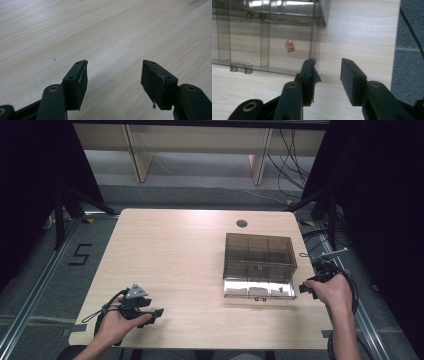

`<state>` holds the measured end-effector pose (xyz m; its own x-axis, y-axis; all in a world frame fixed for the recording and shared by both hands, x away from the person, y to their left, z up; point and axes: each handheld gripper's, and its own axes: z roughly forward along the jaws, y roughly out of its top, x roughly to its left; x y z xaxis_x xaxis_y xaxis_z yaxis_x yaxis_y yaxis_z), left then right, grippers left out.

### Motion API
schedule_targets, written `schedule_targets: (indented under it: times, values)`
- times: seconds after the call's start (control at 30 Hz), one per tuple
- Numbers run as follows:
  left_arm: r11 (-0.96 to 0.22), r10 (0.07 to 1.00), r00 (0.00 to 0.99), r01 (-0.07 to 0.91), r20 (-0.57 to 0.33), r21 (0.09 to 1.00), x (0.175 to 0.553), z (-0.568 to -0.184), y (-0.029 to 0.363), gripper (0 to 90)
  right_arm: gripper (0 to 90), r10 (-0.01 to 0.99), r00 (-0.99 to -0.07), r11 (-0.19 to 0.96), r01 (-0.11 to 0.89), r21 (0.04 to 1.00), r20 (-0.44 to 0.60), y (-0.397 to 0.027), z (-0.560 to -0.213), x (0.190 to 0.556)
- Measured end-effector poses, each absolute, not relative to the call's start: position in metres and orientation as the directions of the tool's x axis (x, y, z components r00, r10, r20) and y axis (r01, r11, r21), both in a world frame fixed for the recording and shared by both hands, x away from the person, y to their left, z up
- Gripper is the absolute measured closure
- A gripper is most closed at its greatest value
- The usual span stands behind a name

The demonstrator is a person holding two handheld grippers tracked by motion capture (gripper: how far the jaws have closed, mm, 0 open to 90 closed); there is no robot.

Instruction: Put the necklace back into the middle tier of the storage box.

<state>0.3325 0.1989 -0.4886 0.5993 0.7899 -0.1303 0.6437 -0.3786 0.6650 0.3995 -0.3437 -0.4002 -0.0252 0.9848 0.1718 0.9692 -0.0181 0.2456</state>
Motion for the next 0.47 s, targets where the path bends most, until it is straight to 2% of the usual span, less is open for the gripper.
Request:
schedule_targets:
  times: [0.1,0.2,0.23,0.27,0.3,0.33,0.47]
  values:
    - [-0.377,0.791,0.597,0.647,-0.134,0.662,0.333,-0.488,0.199,37.6,63.5,0.981,0.03,-0.081,0.962,0.261,0.192,-0.355,-0.403,0.399]
    - [-0.377,0.791,0.597,0.647,-0.133,0.663,0.333,-0.489,0.199,37.7,62.2,0.98,0.022,-0.073,0.964,0.257,0.196,-0.363,-0.404,0.398]
    - [-0.377,0.791,0.597,0.646,-0.133,0.663,0.333,-0.488,0.199,37.7,61.5,0.974,0.071,-0.128,0.956,0.265,0.217,-0.362,-0.406,0.398]
    - [-0.377,0.791,0.598,0.646,-0.133,0.664,0.333,-0.488,0.199,37.7,61.1,0.975,0.064,-0.118,0.96,0.255,0.212,-0.368,-0.407,0.398]
    - [-0.377,0.791,0.598,0.646,-0.132,0.664,0.333,-0.488,0.199,37.7,61.0,0.979,0.028,-0.086,0.955,0.284,0.2,-0.375,-0.411,0.398]
    - [-0.377,0.79,0.598,0.645,-0.132,0.664,0.333,-0.488,0.199,37.7,60.7,0.97,0.088,-0.15,0.949,0.276,0.225,-0.372,-0.411,0.398]
    - [-0.376,0.793,0.595,0.645,-0.128,0.665,0.333,-0.489,0.199,37.7,58.8,0.973,0.076,-0.137,0.95,0.28,0.218,-0.381,-0.416,0.398]
